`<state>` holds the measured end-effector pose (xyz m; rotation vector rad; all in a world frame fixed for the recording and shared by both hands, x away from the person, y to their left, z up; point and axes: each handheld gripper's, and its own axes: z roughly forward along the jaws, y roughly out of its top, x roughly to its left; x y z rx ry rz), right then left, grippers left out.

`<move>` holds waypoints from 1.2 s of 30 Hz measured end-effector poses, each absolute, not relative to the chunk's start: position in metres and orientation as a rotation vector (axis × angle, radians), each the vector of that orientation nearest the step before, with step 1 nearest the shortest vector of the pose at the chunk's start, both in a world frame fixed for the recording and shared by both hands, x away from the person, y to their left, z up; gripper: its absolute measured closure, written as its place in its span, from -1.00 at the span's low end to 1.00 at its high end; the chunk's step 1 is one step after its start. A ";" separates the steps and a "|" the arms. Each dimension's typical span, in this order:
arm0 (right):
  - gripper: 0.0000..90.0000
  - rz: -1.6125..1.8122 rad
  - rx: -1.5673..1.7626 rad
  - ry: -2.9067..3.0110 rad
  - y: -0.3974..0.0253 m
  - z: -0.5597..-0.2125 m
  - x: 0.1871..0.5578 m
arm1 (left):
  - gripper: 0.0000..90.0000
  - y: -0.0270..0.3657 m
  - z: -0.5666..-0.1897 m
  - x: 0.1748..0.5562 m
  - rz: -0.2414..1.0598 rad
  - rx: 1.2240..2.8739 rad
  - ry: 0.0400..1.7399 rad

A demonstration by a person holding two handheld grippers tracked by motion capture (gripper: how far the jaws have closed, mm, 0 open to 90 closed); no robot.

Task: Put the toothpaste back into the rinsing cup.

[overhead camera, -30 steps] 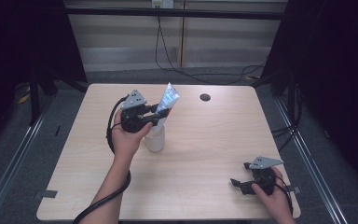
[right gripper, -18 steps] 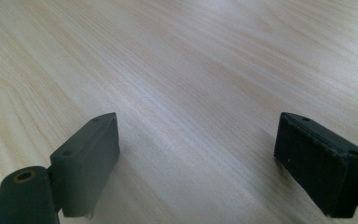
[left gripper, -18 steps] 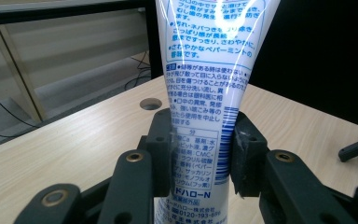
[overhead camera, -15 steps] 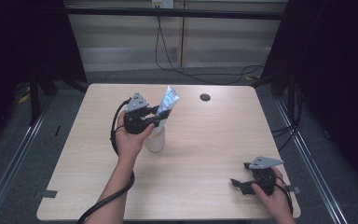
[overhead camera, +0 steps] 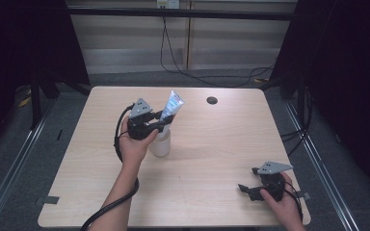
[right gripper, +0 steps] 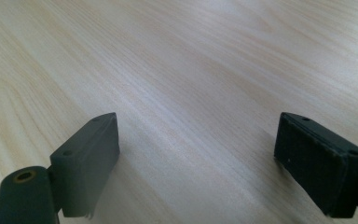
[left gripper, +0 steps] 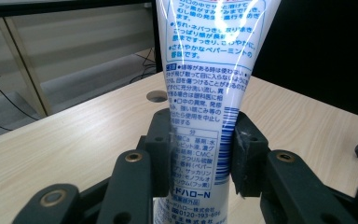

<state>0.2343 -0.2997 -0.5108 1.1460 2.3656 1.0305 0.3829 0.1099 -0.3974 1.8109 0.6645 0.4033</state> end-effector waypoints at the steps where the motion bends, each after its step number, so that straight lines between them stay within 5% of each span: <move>1: -0.70 1.031 1.145 2.366 -0.300 -0.511 0.234 | 0.45 0.110 -0.398 0.383 0.405 1.809 0.666; 36: -0.70 1.031 1.144 2.364 -0.300 -0.511 0.234 | 0.42 0.107 -0.408 0.386 0.418 1.830 0.677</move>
